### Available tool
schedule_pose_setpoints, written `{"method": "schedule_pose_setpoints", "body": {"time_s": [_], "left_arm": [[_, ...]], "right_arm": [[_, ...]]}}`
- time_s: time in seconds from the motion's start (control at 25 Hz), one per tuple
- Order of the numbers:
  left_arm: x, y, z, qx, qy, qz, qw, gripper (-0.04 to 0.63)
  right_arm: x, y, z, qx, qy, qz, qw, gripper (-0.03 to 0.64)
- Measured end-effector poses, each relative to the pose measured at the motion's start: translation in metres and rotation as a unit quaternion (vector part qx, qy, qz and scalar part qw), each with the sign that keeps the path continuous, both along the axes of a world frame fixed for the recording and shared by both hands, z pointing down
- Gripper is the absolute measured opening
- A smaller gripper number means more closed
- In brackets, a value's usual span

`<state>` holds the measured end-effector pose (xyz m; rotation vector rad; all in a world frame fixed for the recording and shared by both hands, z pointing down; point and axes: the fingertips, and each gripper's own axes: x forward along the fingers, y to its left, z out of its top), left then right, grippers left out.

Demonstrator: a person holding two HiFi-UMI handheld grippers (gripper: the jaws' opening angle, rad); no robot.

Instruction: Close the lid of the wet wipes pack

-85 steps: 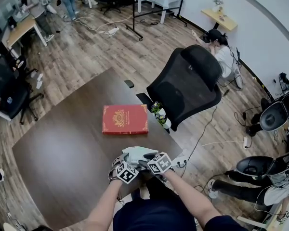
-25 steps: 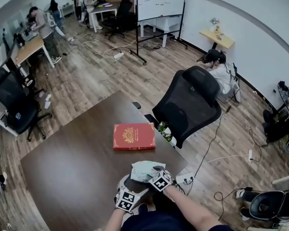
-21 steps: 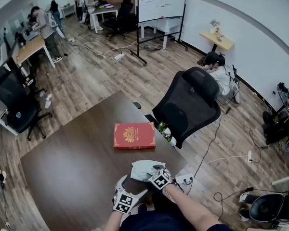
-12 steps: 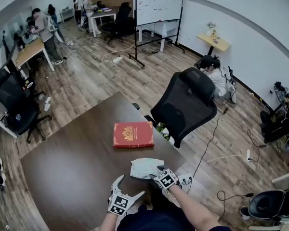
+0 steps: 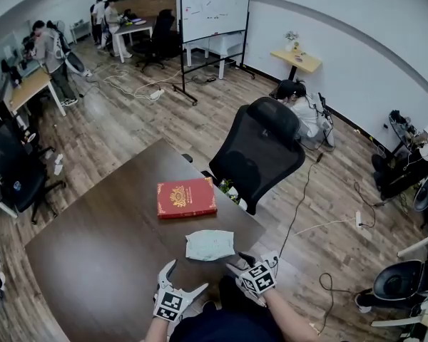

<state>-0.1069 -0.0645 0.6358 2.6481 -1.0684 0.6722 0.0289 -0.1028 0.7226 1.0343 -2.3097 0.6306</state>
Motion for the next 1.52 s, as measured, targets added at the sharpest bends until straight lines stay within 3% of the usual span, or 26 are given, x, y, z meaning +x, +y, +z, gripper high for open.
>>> {"method": "schedule_pose_setpoints", "body": {"time_s": [0.6,1.52], "left_arm": [[-0.014,0.028,0.002,0.007,-0.004,-0.008,0.9999,0.520],[-0.006,0.042,-0.007,0.016,0.014,-0.027,0.9994,0.520]], "right_arm": [[0.046,0.055,-0.051,0.038,-0.092,0.111,0.989,0.239],[0.054,0.070,-0.069,0.048,-0.070,0.084,0.993,0.218]]}}
